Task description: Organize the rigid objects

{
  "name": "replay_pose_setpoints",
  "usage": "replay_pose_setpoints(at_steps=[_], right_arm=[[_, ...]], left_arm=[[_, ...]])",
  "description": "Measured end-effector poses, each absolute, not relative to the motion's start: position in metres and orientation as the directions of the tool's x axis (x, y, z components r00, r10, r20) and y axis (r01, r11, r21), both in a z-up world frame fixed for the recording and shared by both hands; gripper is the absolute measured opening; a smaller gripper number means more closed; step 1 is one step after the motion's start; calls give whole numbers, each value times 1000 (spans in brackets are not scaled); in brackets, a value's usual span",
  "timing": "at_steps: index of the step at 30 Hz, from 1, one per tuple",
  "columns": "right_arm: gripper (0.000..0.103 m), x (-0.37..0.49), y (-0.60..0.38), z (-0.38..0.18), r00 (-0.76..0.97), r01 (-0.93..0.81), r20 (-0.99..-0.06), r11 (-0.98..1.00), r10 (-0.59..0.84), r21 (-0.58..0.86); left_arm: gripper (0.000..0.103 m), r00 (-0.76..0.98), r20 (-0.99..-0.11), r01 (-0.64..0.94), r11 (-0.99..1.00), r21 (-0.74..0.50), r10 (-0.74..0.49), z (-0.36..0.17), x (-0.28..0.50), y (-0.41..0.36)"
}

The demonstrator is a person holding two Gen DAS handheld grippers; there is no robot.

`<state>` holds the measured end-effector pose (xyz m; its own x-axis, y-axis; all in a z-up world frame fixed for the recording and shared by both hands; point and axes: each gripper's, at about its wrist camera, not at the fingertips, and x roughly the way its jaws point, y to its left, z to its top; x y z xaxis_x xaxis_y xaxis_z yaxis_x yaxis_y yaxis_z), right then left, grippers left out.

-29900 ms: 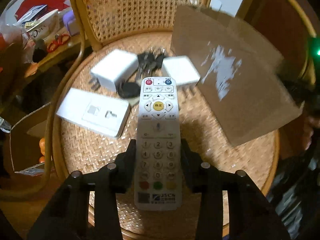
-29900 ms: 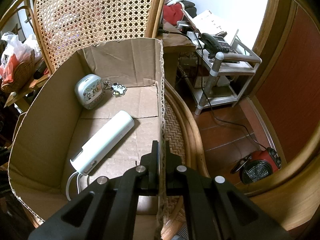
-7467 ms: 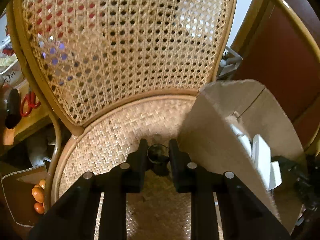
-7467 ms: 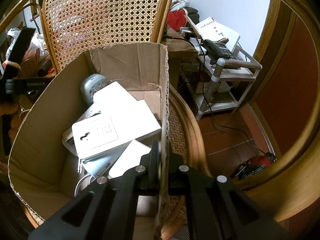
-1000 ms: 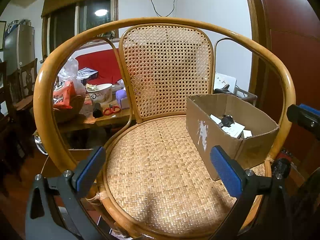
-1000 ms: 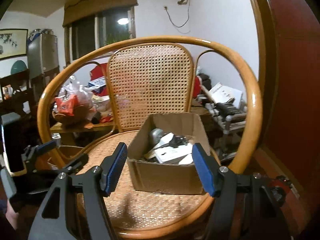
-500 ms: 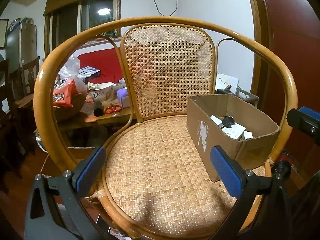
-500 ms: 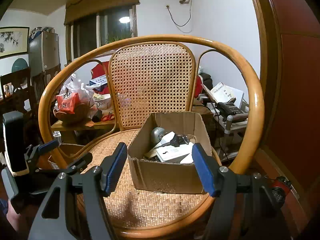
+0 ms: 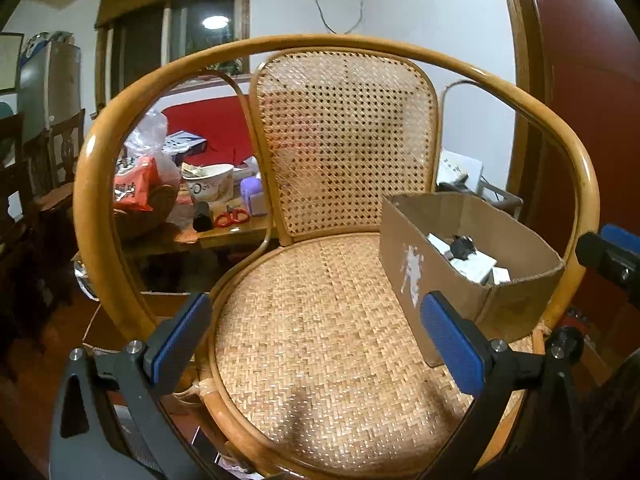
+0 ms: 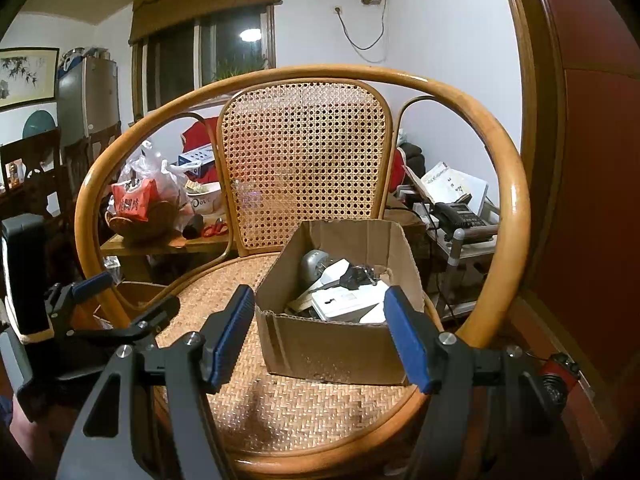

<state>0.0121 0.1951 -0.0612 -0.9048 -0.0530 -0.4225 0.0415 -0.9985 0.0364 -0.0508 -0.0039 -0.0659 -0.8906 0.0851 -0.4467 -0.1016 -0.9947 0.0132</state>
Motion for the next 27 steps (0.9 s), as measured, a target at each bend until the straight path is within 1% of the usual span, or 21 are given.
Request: replay_pose_setpoints(at_steps=[14, 19, 27], right_arm=[[72, 11, 194, -63, -900, 40, -434, -999, -47, 25], [72, 11, 193, -63, -899, 39, -436, -999, -46, 25], [72, 11, 194, -63, -897, 38, -439, -999, -44, 22]], left_arm=[[103, -889, -449, -102, -995, 2, 90, -67, -50, -4], [103, -904, -414, -116, -993, 5, 104, -65, -45, -2], [103, -913, -396, -107, -994, 6, 96, -65, -43, -3]])
